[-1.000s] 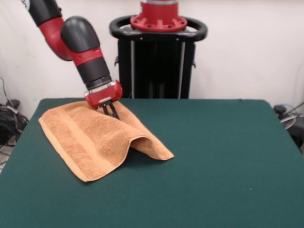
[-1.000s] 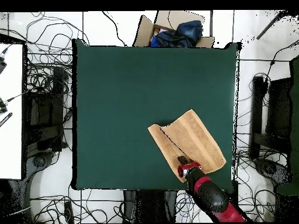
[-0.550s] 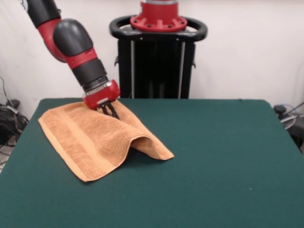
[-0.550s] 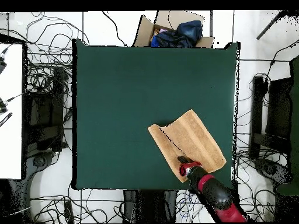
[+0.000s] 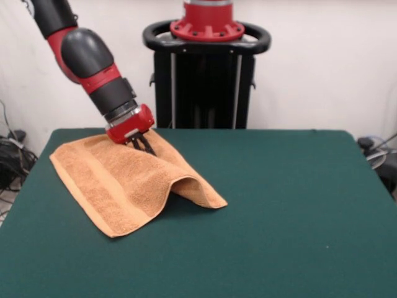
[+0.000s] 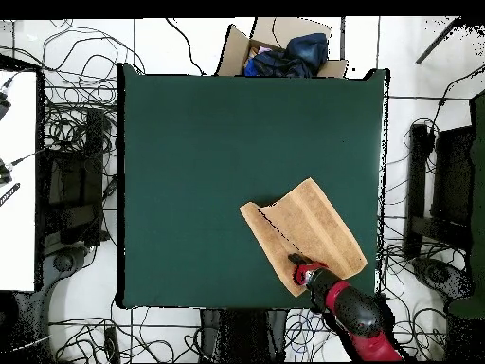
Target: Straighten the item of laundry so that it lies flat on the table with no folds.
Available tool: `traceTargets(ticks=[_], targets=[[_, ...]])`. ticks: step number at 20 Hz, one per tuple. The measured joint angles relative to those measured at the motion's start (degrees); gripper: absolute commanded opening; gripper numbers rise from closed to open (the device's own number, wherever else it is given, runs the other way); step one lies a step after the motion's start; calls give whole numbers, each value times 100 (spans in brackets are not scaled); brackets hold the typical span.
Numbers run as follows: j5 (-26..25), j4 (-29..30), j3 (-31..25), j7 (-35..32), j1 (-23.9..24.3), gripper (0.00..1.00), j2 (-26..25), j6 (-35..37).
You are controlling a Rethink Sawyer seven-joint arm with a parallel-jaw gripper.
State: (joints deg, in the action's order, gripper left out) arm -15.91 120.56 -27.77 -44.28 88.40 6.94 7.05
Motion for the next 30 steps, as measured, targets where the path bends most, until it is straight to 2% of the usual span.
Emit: traceTargets(ticks=[30], targets=[[1, -7, -27, 0, 98, 0, -83, 82]])
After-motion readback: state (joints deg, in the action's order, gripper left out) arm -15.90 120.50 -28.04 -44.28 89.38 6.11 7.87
